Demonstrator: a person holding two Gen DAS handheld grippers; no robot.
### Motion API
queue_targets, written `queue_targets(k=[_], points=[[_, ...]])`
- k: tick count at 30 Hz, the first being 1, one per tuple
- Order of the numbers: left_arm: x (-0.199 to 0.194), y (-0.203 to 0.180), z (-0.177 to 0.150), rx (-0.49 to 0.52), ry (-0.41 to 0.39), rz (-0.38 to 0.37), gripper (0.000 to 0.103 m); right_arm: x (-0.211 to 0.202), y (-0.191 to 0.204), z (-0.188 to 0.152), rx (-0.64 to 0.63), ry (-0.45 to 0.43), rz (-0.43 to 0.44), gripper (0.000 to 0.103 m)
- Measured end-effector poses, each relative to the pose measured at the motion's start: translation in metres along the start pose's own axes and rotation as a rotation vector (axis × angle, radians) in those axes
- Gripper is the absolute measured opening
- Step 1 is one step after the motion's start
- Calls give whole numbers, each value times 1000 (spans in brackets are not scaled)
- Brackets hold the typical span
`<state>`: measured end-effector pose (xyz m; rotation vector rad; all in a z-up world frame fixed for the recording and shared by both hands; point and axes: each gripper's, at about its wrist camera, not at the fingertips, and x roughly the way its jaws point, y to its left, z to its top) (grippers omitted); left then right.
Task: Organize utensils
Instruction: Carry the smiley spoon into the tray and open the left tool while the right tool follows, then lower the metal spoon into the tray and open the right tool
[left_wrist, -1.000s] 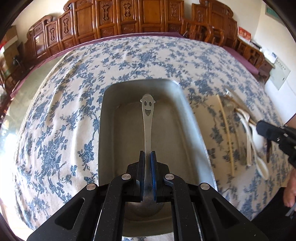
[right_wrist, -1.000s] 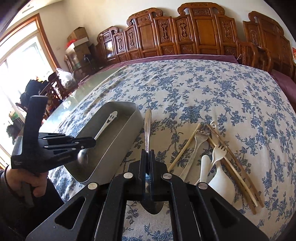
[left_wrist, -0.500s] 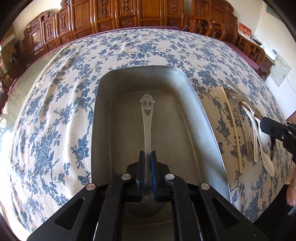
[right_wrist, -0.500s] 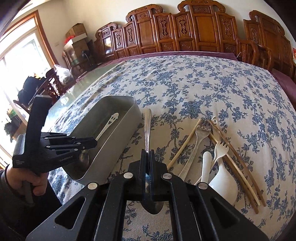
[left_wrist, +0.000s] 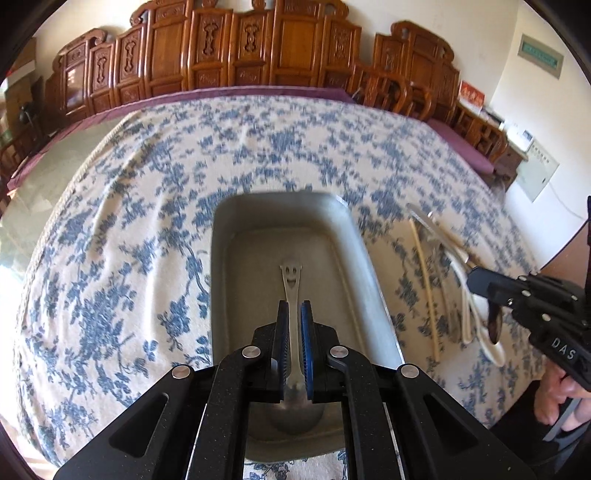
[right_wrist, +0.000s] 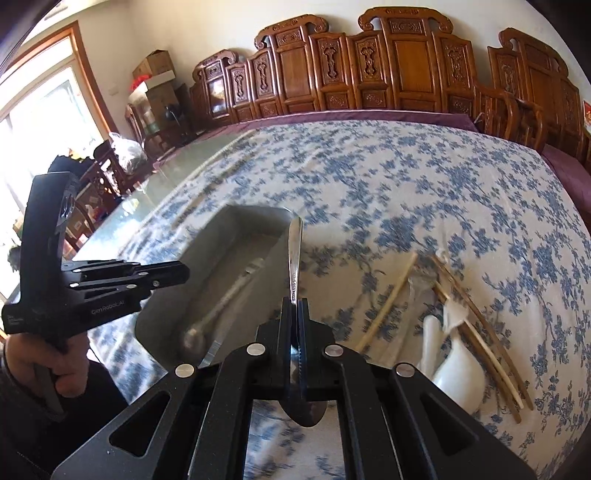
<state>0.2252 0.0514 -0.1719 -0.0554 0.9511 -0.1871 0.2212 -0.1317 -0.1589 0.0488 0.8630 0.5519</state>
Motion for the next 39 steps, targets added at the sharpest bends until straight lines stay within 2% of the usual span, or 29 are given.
queue_targets(k=[7,12,24,31,39], points=[[-24,22,7,-15,-61,24,5,15,43,16,42,-11,78,4],[-34,39,11,-41,-89,39,5,42,68,21,51,12,79,4],[-39,53,13,-71,-106,54,5,105,94,2,-54,136,-83,4],[-39,53,13,-70,-108,52,5,109,93,-2,-69,151,-103,5],[-38,46,11,-55,-107,41,5,78,91,2,-89,83,-75,5]])
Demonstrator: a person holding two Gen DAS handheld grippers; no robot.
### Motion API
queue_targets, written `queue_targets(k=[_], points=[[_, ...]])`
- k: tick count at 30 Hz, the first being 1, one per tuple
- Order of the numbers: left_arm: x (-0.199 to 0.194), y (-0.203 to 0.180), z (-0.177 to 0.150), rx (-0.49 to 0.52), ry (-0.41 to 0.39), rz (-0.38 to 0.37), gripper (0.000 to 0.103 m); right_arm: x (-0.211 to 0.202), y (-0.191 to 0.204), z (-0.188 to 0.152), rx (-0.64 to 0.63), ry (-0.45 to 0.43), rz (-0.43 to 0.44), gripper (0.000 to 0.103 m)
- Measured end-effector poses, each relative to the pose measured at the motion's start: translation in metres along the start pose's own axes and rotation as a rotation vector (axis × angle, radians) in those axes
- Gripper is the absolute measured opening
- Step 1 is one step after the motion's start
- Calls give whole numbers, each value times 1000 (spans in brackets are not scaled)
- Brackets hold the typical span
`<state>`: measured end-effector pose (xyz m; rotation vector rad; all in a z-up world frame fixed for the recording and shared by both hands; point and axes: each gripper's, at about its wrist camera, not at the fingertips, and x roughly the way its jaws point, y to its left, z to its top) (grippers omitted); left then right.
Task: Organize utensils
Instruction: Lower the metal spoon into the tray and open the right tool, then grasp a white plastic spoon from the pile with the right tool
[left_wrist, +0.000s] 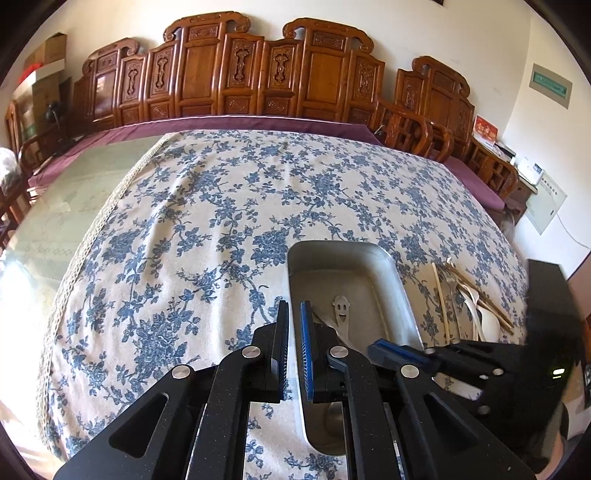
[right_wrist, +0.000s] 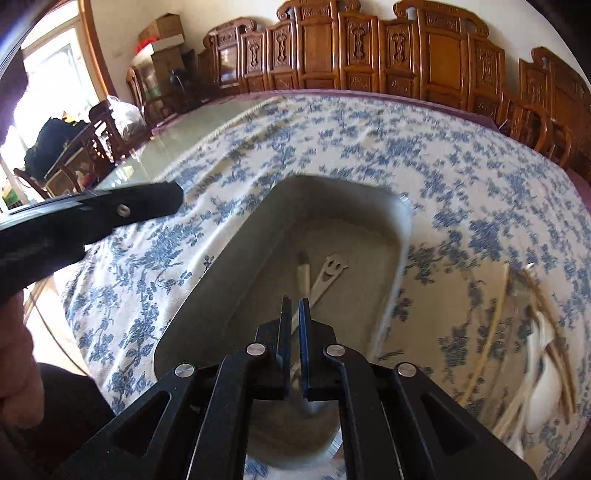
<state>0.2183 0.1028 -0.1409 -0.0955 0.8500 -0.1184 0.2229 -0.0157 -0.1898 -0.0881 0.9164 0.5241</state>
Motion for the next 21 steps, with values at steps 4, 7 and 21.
queue_targets(k=[4,7,21], points=[[1,-12,-2,26,4,-19,5,-35,-22,-8,22,-43,-25,5],[0,-26,-4,52,3,-35,5,-60,-46,-20,53,-64,-49,5],[5,-86,-21,161,32,-93,5,-77,-140,-61,80,21,-196,13]])
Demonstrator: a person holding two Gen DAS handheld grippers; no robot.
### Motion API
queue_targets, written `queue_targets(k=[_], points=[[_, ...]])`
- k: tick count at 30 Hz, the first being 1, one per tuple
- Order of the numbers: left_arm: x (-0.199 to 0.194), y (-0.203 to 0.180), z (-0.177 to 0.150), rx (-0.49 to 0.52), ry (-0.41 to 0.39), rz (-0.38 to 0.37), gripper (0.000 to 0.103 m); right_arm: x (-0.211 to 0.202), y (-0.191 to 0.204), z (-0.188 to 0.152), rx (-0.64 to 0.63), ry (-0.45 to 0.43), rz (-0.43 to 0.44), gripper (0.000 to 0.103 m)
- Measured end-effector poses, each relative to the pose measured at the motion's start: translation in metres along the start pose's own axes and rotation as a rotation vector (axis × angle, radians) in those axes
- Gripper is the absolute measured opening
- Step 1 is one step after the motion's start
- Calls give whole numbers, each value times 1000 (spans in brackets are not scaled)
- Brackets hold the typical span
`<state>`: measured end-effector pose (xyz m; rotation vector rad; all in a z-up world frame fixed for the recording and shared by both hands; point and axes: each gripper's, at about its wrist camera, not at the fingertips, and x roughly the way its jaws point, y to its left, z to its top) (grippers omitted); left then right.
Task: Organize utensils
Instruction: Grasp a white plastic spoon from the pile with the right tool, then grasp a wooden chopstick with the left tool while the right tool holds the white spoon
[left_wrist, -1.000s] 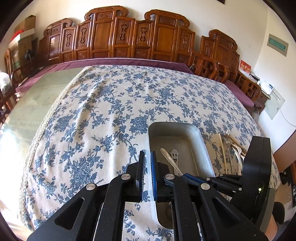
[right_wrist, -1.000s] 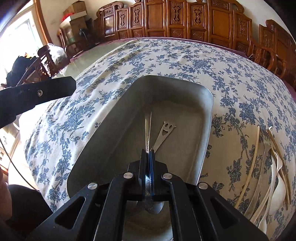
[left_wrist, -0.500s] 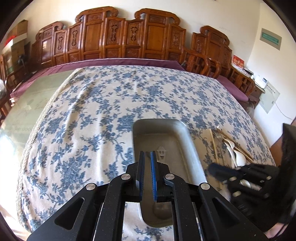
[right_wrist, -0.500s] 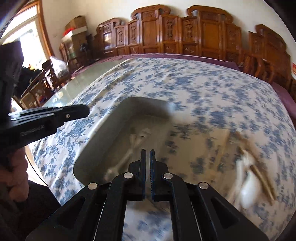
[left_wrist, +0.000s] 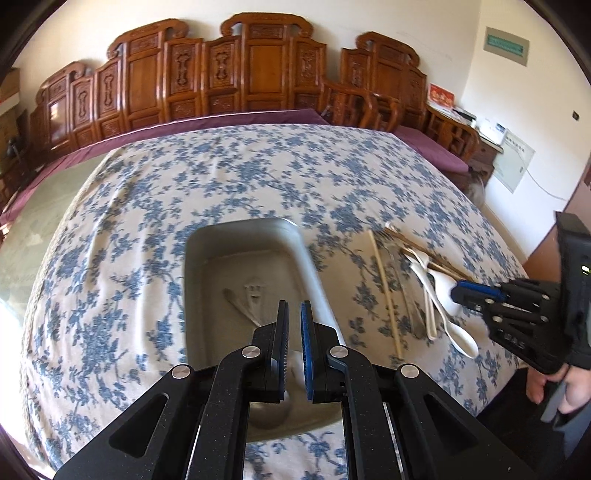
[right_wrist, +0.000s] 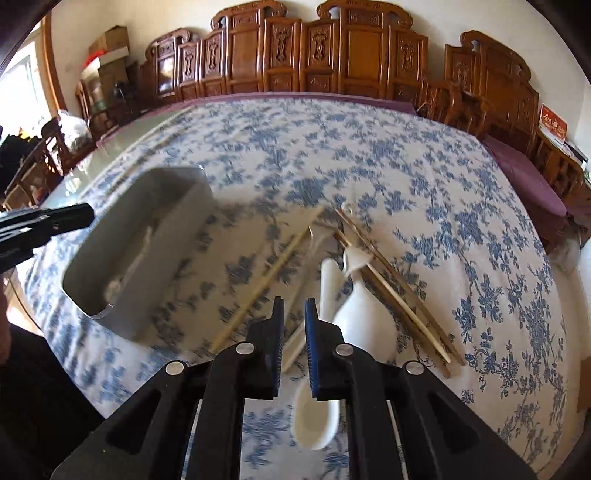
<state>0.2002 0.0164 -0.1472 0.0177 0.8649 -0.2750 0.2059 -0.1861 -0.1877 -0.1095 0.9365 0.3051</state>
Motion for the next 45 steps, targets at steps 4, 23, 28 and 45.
queue_targets(k=[4,23,28,45], points=[[4,-19,-4,33,6,-13,5,17,-4,-7,-18,46,-8,13],[18,-63,-14,101,43,-32,5,40,-25,-23,54,102,6,9],[27,-77,-14,121,72,-12,5,29,-30,-22,69,64,41,8],[90,-122,8,189,188,16,5,9,-63,-17,172,-20,81,9]])
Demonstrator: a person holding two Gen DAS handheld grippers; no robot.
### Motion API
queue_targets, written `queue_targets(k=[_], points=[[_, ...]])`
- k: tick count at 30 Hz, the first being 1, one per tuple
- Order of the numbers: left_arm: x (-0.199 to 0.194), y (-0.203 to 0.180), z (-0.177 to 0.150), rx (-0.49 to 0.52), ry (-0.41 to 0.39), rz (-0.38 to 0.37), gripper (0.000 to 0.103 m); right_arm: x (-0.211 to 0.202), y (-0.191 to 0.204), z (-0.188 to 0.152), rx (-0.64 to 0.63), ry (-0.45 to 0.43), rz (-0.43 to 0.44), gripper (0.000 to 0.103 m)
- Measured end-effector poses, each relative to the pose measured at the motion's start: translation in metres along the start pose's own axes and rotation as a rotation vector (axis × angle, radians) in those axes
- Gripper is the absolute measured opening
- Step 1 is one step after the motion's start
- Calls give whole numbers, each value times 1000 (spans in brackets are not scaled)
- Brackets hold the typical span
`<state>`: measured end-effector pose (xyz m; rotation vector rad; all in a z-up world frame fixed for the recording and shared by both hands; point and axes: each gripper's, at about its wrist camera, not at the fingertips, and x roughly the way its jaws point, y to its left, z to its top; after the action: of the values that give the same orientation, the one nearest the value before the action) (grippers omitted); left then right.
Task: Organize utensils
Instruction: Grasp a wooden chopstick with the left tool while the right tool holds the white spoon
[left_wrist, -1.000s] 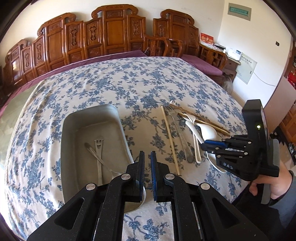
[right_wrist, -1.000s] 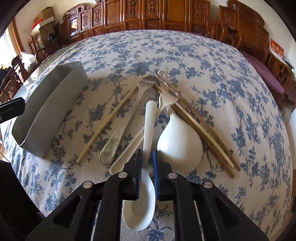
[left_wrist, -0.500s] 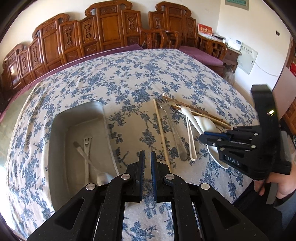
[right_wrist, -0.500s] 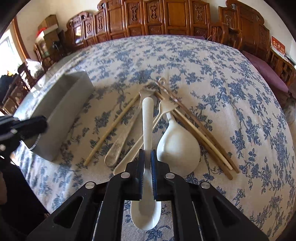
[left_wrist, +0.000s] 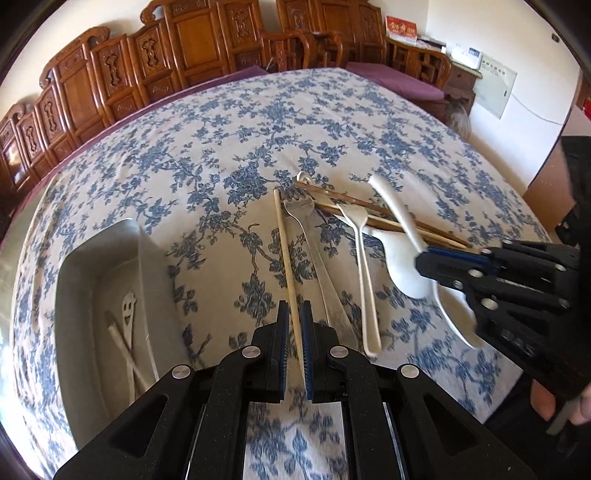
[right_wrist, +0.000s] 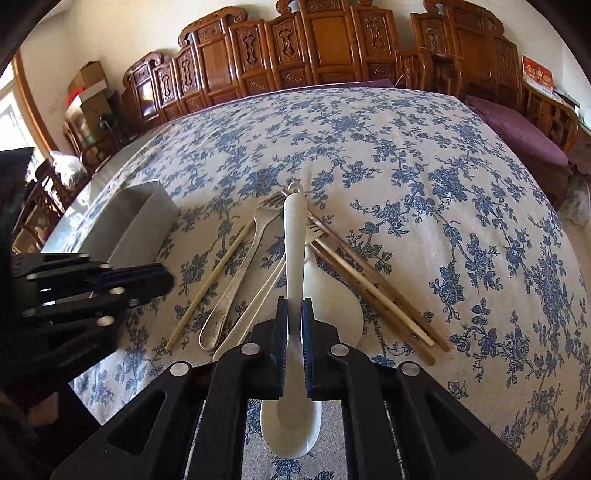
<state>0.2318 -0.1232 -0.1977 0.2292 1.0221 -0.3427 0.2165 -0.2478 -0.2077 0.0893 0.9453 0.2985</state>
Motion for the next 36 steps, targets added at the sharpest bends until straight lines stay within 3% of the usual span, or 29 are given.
queue_targets(k=[9,22,36], points=[[36,5,20,-50,74,-13,5,0,1,0,7,-3,19,9],[55,8,25,-61,120,-7,5,-1,4,1,4,-8,37,9],[-3,23,-3,-74,55,9,4,1,20,-4,-24,-3,73,9]])
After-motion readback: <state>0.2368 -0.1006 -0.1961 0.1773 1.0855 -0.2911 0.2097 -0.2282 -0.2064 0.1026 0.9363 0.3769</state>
